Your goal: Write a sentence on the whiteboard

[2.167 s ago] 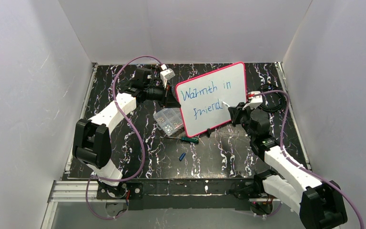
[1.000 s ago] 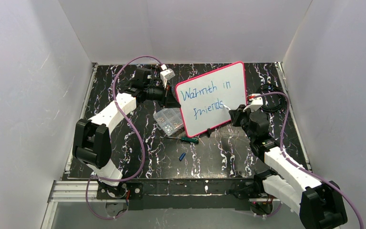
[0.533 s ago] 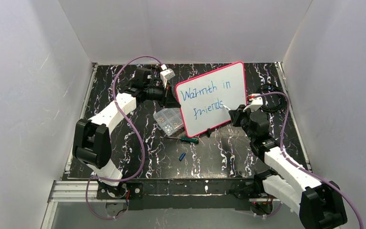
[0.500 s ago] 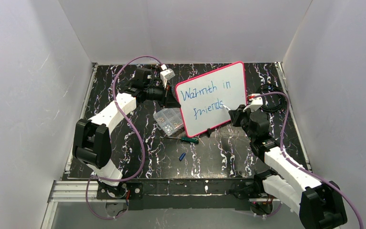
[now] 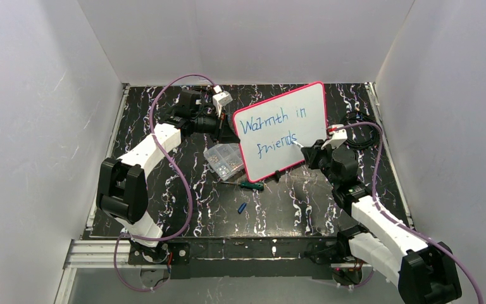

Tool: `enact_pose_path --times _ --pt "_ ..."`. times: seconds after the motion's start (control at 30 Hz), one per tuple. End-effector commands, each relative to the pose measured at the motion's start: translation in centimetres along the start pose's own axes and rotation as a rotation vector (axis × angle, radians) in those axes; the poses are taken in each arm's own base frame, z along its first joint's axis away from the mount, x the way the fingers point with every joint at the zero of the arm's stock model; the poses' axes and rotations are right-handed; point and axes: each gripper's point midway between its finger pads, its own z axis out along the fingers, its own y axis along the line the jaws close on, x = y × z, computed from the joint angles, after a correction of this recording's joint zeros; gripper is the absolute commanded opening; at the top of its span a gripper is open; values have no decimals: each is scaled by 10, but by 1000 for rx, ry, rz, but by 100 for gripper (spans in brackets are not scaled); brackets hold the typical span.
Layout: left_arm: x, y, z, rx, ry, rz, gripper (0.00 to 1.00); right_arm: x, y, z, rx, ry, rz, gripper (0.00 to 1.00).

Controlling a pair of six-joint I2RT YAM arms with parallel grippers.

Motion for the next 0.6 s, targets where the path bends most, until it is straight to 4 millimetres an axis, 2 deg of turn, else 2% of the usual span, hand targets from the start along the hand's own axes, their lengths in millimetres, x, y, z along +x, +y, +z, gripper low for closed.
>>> enact_pose_path --times 0.0,0.27,0.43,0.57 --pt "-28 -31 -12 60 -52 98 0 -26 16 -5 -59 -53 -16 1" --pt "-27 -31 -12 60 -52 94 0 -64 -2 -9 66 -193 -9 1" --pt "-27 -30 -12 60 -52 94 0 -83 0 -3 72 -244 -21 1" --pt "-27 -30 -12 59 -52 93 0 -89 6 4 47 -256 -25 1"
